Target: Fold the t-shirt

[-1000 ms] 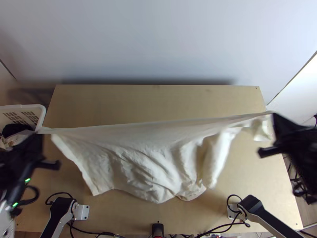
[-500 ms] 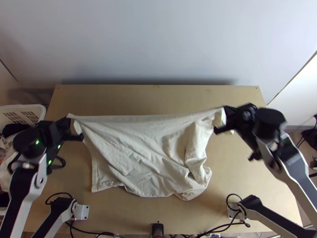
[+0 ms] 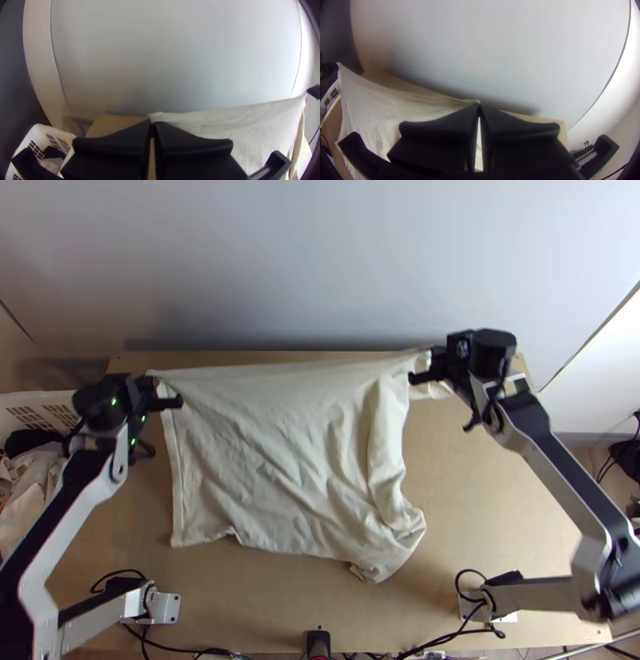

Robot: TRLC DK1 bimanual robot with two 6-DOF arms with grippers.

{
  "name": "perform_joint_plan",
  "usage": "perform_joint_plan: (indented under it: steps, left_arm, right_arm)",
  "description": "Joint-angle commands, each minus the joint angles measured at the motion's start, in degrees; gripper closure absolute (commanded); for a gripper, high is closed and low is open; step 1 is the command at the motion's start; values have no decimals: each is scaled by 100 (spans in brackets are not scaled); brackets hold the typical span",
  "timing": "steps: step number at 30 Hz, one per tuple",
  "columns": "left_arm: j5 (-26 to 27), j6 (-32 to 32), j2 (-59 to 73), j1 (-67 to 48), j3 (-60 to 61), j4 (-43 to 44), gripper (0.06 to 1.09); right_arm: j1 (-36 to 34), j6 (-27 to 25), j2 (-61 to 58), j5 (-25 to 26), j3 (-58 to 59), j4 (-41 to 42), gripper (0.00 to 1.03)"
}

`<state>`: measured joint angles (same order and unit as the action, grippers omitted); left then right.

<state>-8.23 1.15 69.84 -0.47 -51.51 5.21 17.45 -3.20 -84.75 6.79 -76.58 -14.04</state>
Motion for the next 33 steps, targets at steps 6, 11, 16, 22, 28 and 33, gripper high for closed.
perform_joint_plan:
  steps: [6, 11, 16, 22, 28, 33]
  left_arm:
    - [-390, 70, 2086, 12, -1204, 911, 105]
    - [-390, 43, 2771, -23, -1529, 1052, 105]
    - [-390, -44, 3316, -67, -1837, 1096, 105]
    - [-390, -88, 3800, -94, -2074, 1395, 105]
    - [-390, -97, 4266, -102, -2303, 1685, 105]
    - [-390, -97, 4661, -76, -2549, 1711, 105]
  right_arm:
    - [-418, 13, -1764, -37, -1105, 385, 100]
    - [-444, -128, -2388, -28, -1597, 473, 100]
    - [-462, -163, -2986, -28, -2142, 499, 100]
    - [-444, -154, -3443, -28, -2590, 534, 100]
    - [-330, -304, -3751, 33, -2634, 789, 100]
    - [-278, -365, -4181, 121, -2968, 798, 100]
